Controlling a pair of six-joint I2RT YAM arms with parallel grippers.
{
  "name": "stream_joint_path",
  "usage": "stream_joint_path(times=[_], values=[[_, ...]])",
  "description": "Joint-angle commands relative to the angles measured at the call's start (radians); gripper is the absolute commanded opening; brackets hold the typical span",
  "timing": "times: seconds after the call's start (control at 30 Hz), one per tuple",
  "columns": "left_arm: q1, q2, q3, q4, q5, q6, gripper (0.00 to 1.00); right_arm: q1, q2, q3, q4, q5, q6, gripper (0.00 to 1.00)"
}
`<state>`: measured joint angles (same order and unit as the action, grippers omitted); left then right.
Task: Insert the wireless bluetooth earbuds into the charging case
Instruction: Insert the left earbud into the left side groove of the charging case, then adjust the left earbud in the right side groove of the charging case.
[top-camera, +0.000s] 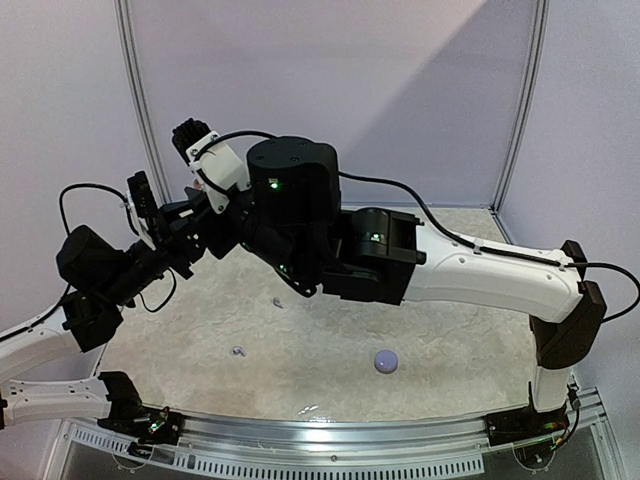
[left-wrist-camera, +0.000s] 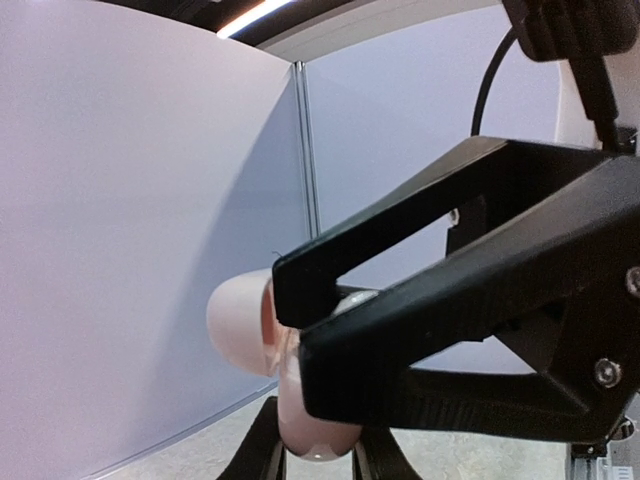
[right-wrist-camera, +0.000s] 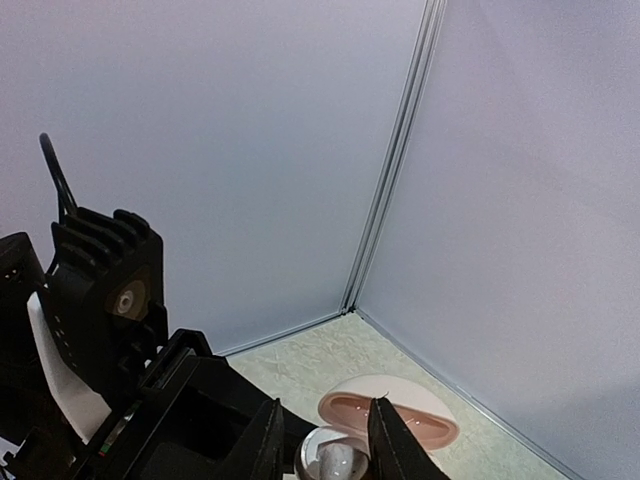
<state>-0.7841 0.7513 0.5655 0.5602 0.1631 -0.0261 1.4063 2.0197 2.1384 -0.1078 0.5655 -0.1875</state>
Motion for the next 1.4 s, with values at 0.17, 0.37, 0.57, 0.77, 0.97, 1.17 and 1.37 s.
stream_joint_path(times=[0.17,0.37,0.57,0.77,0.97,1.17,1.37], values=[[0.010,-0.033,0.014,0.033,0.050,-0.036,0.00,-0.020,0.033,0.050,-0.073,-0.004,0.007,0.42],[0.014,-0.036,0.012,0.036,0.058,-0.045,0.00,-0.021,0.031,0.056,-0.083,-0.014,0.004,0.44],[0.017,-0.035,0.011,0.023,0.055,-0.051,0.00,-0.018,0.034,0.119,-0.086,-0.090,-0.004,0.53],[0.023,-0.032,0.014,0.021,0.053,-0.046,0.00,-0.018,0.028,0.156,-0.102,-0.159,0.000,0.67],[0.028,-0.030,0.017,0.017,0.052,-0.044,0.00,-0.019,-0.045,0.137,-0.063,-0.198,0.015,0.68],[0.037,-0.036,0.020,0.020,0.066,-0.010,0.00,-0.016,-0.148,0.052,-0.151,-0.246,0.022,0.27],[0.045,-0.041,0.028,0.013,0.126,0.002,0.00,-0.008,-0.174,0.030,-0.292,-0.358,0.020,0.00]])
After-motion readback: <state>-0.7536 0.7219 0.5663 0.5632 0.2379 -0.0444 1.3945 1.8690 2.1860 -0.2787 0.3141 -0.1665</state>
